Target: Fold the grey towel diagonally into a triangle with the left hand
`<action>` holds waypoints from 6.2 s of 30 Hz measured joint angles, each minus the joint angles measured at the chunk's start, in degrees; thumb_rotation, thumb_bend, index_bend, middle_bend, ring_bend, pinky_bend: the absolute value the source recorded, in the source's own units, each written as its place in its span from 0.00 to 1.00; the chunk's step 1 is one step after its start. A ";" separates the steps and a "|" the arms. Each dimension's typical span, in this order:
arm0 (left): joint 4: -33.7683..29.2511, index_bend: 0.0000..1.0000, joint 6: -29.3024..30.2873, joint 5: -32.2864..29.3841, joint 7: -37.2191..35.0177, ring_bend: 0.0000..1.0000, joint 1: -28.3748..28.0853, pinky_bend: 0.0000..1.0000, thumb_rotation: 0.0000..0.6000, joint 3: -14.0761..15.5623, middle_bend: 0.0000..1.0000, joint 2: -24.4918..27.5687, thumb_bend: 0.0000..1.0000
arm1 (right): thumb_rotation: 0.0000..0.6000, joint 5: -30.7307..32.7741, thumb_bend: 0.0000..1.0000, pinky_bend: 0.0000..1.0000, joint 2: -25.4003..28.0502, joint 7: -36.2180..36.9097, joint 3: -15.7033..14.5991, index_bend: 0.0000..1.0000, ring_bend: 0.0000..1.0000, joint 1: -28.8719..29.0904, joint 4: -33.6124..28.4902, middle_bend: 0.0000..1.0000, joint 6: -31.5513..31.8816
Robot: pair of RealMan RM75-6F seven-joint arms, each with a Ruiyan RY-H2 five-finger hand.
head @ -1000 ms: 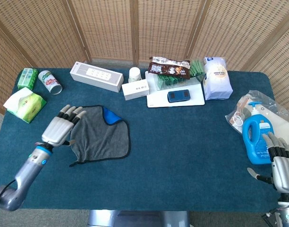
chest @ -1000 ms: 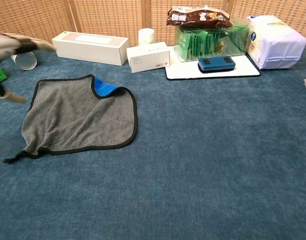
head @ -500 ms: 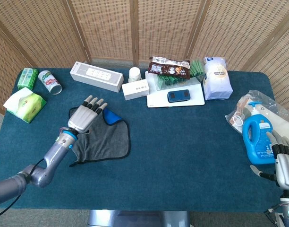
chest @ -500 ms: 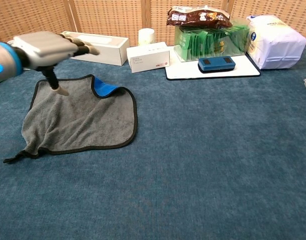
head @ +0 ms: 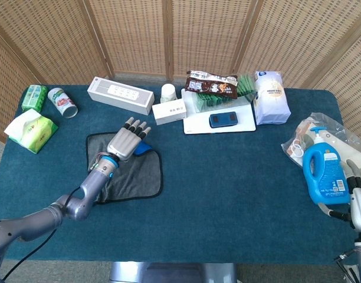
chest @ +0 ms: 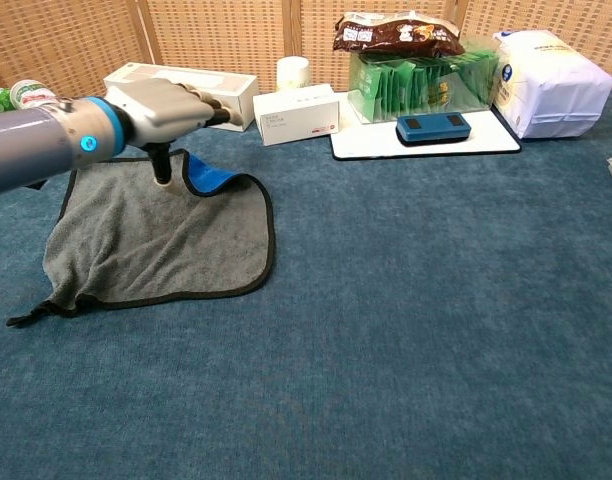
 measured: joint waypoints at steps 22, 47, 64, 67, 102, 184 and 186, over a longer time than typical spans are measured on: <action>12.35 0.40 -0.87 -1.21 -0.17 0.00 -6.02 0.15 1.00 1.29 0.00 -9.35 0.34 | 1.00 0.93 0.00 0.00 0.08 0.81 0.26 0.00 0.00 0.56 0.89 0.00 -1.49; 17.26 0.73 5.09 3.78 -2.89 0.03 -5.22 0.22 1.00 3.21 0.00 -11.52 0.39 | 1.00 0.97 0.00 0.00 -0.35 0.02 -0.13 0.00 0.00 0.99 1.18 0.00 -2.31; 16.53 0.74 6.22 5.13 -2.62 0.03 -4.60 0.26 1.00 3.63 0.00 -11.57 0.69 | 1.00 0.84 0.00 0.00 -0.33 0.06 -0.27 0.00 0.00 1.04 1.17 0.00 -2.39; 14.72 0.74 6.82 5.38 -2.66 0.03 -4.03 0.26 1.00 3.81 0.00 -10.76 0.69 | 1.00 0.83 0.00 0.00 -0.29 0.12 -0.30 0.00 0.00 1.07 1.16 0.00 -2.51; -26.05 0.74 12.25 6.80 -5.91 0.03 8.77 0.23 1.00 11.32 0.00 16.32 0.67 | 1.00 -0.35 0.00 0.00 -1.39 -2.50 -1.11 0.00 0.00 1.15 0.99 0.00 -1.76; -20.98 0.26 12.80 24.45 -21.19 0.00 15.98 0.13 1.00 19.41 0.00 20.85 0.65 | 1.00 0.18 0.00 0.00 -2.17 -3.72 -1.24 0.00 0.00 1.07 1.37 0.00 -1.72; -21.30 0.22 12.77 24.51 -22.06 0.00 15.94 0.13 1.00 19.38 0.00 21.16 0.65 | 1.00 0.16 0.00 0.00 -2.16 -3.74 -1.25 0.00 0.00 1.05 1.35 0.00 -1.70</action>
